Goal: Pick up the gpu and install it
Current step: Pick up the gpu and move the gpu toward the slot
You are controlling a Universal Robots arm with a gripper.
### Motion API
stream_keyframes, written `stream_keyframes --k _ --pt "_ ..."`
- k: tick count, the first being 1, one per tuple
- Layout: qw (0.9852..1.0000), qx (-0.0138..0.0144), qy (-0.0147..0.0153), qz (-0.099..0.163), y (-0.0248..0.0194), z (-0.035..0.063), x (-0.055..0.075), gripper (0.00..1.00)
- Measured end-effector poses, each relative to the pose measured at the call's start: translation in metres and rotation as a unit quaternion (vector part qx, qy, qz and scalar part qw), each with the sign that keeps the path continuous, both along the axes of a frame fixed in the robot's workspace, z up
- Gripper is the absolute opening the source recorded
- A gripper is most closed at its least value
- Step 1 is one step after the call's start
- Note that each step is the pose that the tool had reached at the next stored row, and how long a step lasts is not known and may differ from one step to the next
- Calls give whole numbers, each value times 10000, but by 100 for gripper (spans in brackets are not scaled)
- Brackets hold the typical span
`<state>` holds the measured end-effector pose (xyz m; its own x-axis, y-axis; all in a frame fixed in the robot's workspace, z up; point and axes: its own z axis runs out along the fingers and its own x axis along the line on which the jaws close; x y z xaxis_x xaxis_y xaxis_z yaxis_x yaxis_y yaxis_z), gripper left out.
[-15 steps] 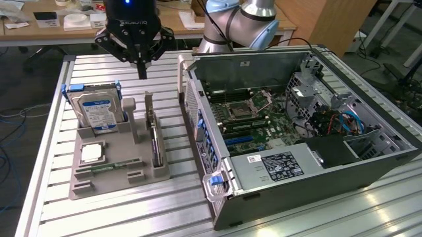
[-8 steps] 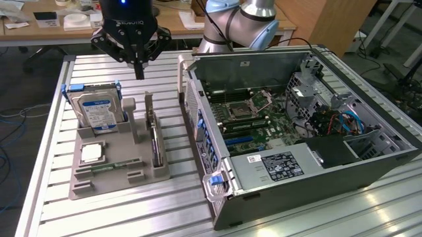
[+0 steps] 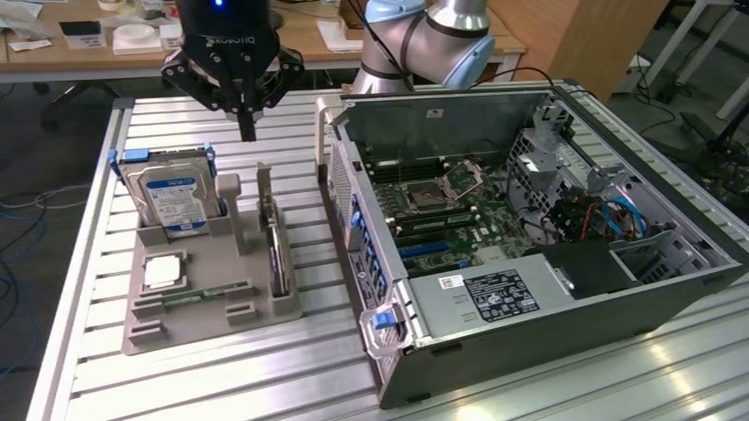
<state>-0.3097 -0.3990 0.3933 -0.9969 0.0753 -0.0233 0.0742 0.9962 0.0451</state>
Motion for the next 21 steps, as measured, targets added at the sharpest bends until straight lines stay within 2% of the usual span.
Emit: stream_keyframes --k 2,3,4,6,7,9,12,14,17,18,21 --pt "10000 0 0 0 0 0 0 11" --pt "10000 0 0 0 0 0 0 17" --pt "10000 0 0 0 0 0 0 17" --pt "10000 0 0 0 0 0 0 29" --pt "10000 0 0 0 0 0 0 29" --pt "10000 0 0 0 0 0 0 41" --pt "10000 0 0 0 0 0 0 47" --pt "10000 0 0 0 0 0 0 58" --pt "10000 0 0 2 0 0 0 64" --pt "10000 -2 1 16 0 -1 0 71" --pt "9999 -3 2 142 0 -9 0 71"
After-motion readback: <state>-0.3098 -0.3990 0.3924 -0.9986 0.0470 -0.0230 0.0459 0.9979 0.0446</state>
